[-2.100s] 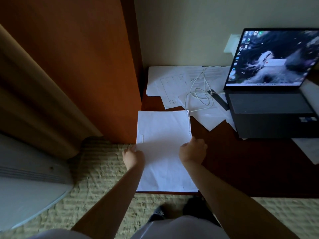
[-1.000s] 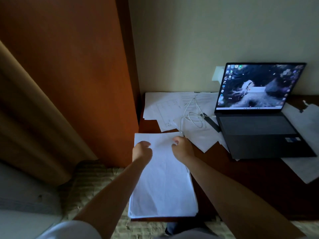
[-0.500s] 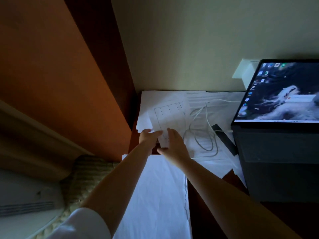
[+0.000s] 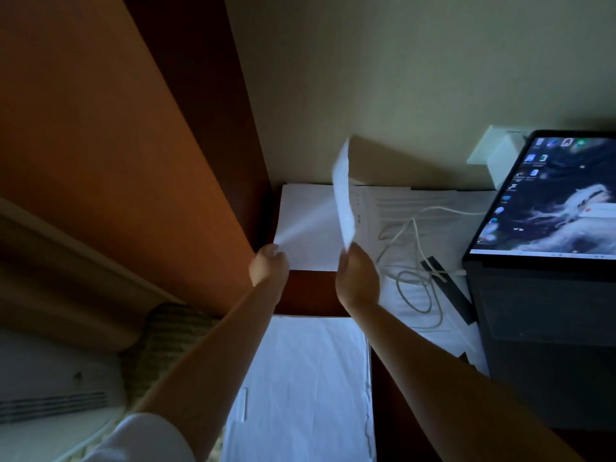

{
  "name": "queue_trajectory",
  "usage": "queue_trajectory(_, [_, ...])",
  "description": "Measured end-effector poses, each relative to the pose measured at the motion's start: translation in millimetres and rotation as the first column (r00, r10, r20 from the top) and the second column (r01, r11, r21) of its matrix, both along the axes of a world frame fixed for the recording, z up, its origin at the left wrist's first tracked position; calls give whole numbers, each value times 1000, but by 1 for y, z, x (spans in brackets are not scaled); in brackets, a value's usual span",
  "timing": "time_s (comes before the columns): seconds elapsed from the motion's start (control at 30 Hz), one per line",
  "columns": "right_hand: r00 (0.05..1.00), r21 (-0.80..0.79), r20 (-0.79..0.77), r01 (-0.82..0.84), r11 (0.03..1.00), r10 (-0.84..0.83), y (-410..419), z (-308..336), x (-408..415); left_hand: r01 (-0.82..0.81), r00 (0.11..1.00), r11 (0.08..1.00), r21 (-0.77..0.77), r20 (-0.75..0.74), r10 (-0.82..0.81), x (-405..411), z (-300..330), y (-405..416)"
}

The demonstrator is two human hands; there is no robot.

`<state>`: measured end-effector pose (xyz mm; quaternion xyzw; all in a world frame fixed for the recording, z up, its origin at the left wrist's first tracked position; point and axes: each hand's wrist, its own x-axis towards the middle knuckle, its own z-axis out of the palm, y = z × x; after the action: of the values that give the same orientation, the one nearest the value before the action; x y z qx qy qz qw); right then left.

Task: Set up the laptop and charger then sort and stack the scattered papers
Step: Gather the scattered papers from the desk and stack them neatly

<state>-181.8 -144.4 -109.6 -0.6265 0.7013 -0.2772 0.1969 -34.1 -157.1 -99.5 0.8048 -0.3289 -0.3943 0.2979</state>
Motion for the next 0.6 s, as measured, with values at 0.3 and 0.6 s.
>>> queue_trajectory(0.3, [986, 143, -102, -118, 983, 133, -2, -18, 4, -117, 993, 985, 124, 46, 112, -3, -8, -15])
queue_trajectory(0.6, [943, 247, -184, -230, 941, 279, 3, -23, 0, -195, 895, 980, -50, -417, 157, -21, 16, -20])
